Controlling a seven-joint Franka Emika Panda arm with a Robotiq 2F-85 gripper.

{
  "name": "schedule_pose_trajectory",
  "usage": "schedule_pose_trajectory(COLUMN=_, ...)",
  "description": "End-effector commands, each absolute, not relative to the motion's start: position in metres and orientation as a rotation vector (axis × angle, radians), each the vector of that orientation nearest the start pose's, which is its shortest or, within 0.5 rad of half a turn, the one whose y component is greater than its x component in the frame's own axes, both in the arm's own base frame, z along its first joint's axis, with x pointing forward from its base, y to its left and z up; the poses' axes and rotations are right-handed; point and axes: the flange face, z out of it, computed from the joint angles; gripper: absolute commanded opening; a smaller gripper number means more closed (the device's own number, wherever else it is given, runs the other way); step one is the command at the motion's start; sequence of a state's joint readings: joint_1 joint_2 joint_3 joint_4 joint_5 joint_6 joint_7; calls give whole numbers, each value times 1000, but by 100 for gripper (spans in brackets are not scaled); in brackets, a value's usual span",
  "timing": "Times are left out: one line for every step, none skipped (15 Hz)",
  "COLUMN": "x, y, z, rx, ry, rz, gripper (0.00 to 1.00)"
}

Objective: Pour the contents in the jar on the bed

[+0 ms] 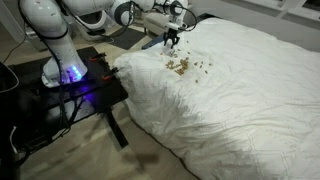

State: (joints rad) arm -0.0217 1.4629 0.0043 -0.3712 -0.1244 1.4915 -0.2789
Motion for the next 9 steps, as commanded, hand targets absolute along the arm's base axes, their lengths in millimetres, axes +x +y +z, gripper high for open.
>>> schedule_pose_trajectory(x=755, y=-36, z=145, rx=-3112, ry=-303, rz=652, gripper=45)
schedule_pose_trajectory(x=753, y=-37, z=147, rx=-3099, ry=-292, rz=678, gripper=45)
schedule_pose_trajectory(x=750, y=-37, z=149, rx=-3086, ry=-269, rz=706, gripper=45)
schedule_pose_trajectory(x=748, y=-36, z=151, rx=-3075, ry=-265, rz=727, gripper=45)
schedule_pose_trajectory(x=747, y=-35, z=157, rx=-3068, ry=-260, rz=747, gripper=45)
schedule_pose_trajectory(x=746, y=-32, z=164, rx=-3056, ry=-274, rz=759, gripper=45)
schedule_pose_trajectory(x=744, y=-31, z=171, rx=-3035, ry=-287, rz=783, gripper=45)
schedule_pose_trajectory(x=742, y=-29, z=180, rx=-3015, ry=-304, rz=806, gripper=45)
schedule_pose_trajectory(x=739, y=-29, z=188, rx=-2998, ry=-307, rz=835, gripper=45)
